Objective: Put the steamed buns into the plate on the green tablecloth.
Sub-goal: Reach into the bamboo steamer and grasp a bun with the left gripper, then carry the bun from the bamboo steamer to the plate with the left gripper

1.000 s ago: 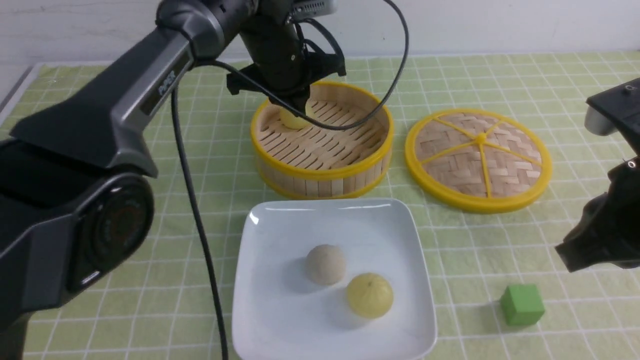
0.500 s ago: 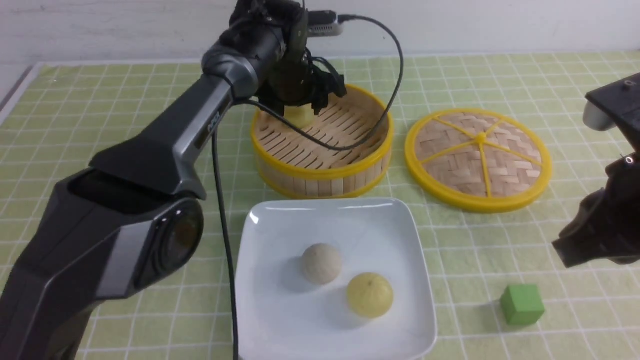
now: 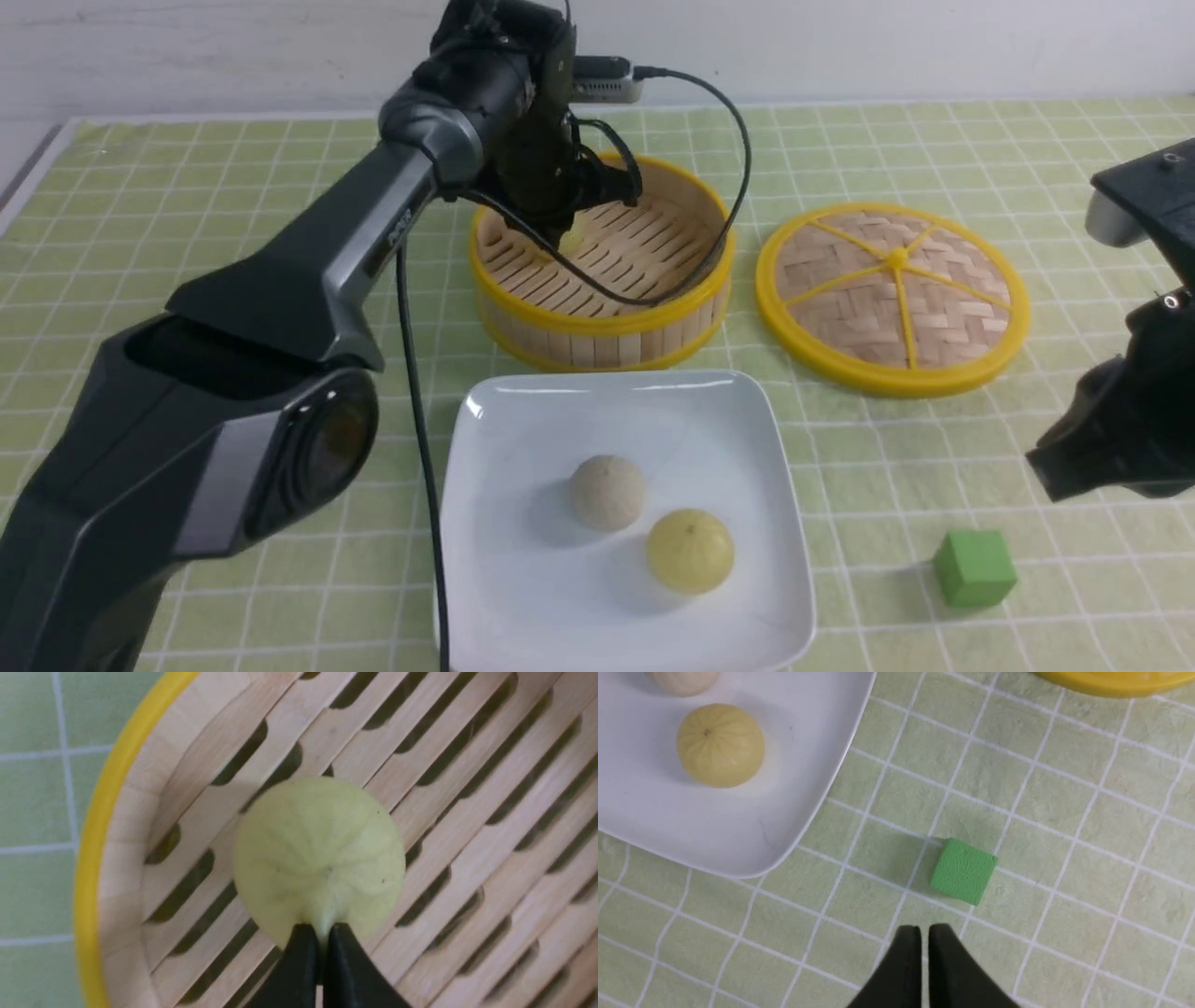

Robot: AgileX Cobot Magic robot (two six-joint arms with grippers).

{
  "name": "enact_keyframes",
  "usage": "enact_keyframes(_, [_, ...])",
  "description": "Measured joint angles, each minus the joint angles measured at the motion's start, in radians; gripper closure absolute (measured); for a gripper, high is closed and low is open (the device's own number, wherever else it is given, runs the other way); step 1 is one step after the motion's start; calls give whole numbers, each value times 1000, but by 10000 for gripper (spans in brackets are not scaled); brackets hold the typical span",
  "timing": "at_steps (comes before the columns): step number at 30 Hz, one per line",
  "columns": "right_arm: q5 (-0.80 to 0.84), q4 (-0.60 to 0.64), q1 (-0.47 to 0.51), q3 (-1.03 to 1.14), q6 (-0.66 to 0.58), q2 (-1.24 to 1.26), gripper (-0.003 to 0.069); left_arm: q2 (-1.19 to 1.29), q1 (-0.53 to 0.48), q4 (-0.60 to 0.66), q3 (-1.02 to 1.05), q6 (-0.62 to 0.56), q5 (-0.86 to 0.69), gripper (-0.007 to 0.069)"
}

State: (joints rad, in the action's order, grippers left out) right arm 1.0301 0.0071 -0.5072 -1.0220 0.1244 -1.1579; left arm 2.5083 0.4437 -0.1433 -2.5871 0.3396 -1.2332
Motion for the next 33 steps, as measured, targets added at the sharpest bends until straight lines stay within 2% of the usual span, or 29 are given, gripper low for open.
enact_keyframes(8, [15,3,0,0,0,0,601,-204,0,8,-3,-53,-4,612])
enact_keyframes(11, [20,3,0,0,0,0,597,-267,0,70,11,-79,-4,610])
enact_keyframes(13, [25,3,0,0,-1,0,594,-344,0,143,97,-96,-4,610])
enact_keyframes(16, [33,7,0,0,-4,0,591,-532,15,190,381,-107,-4,610])
enact_keyframes(21, [36,25,0,0,-4,0,587,-764,75,105,773,-84,-4,610])
enact_keyframes(23, [39,34,0,0,-4,0,587,-871,132,65,1005,-34,8,610])
enact_keyframes(24, [38,36,0,0,-4,0,587,-876,137,64,1022,-30,12,610])
enact_keyframes(25, [40,44,0,0,-4,0,585,-908,174,59,1142,1,69,610])
enact_keyframes(28, [50,54,0,0,-4,0,581,-910,235,59,1312,50,221,609])
enact_keyframes(33, [97,52,0,0,-27,3,580,-862,274,59,1439,93,410,604])
